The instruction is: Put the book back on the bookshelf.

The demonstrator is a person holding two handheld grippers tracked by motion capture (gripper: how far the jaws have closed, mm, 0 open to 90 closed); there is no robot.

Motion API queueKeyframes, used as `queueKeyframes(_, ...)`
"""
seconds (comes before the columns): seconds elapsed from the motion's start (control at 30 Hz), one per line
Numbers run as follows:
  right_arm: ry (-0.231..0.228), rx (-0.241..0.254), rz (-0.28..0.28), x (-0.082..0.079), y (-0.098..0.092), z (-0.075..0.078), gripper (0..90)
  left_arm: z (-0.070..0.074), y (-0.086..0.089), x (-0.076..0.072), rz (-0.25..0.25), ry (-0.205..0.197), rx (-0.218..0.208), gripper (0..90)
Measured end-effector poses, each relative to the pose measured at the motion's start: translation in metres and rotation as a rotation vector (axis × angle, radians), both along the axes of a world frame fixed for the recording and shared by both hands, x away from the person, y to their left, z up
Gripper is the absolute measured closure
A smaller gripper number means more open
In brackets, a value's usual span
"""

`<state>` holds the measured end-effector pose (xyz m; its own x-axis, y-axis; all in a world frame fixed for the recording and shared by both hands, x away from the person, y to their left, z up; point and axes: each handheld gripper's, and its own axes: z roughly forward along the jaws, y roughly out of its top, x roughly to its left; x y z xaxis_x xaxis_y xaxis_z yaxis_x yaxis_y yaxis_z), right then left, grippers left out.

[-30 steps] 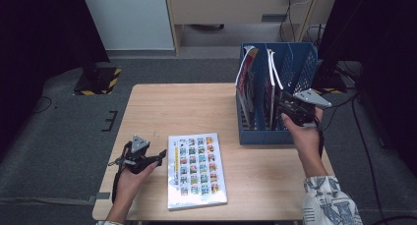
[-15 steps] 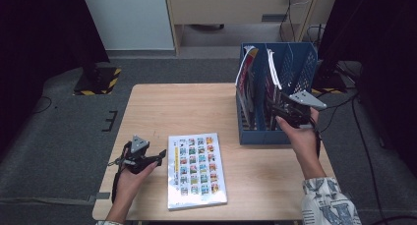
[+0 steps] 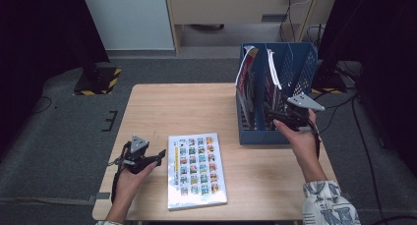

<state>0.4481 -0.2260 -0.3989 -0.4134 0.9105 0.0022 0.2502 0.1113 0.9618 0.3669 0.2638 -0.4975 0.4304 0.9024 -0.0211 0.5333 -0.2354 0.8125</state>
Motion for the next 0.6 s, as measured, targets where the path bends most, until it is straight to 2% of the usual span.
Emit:
queueKeyframes(0.23, 0.003, 0.010, 0.009, -0.008, -0.003, -0.001, 20.3, 0.000, 0.000, 0.000, 0.000, 0.001, -0.001, 22.2)
queueKeyframes(0.47, 0.014, 0.022, 0.011, -0.022, -0.007, -0.010, 19.9, -0.001, -0.002, 0.000, -0.004, 0.003, 0.004, 22.2)
queueKeyframes(0.6, 0.026, 0.004, 0.014, -0.027, -0.008, -0.017, 19.8, -0.001, -0.002, 0.000, -0.004, 0.002, 0.002, 22.2)
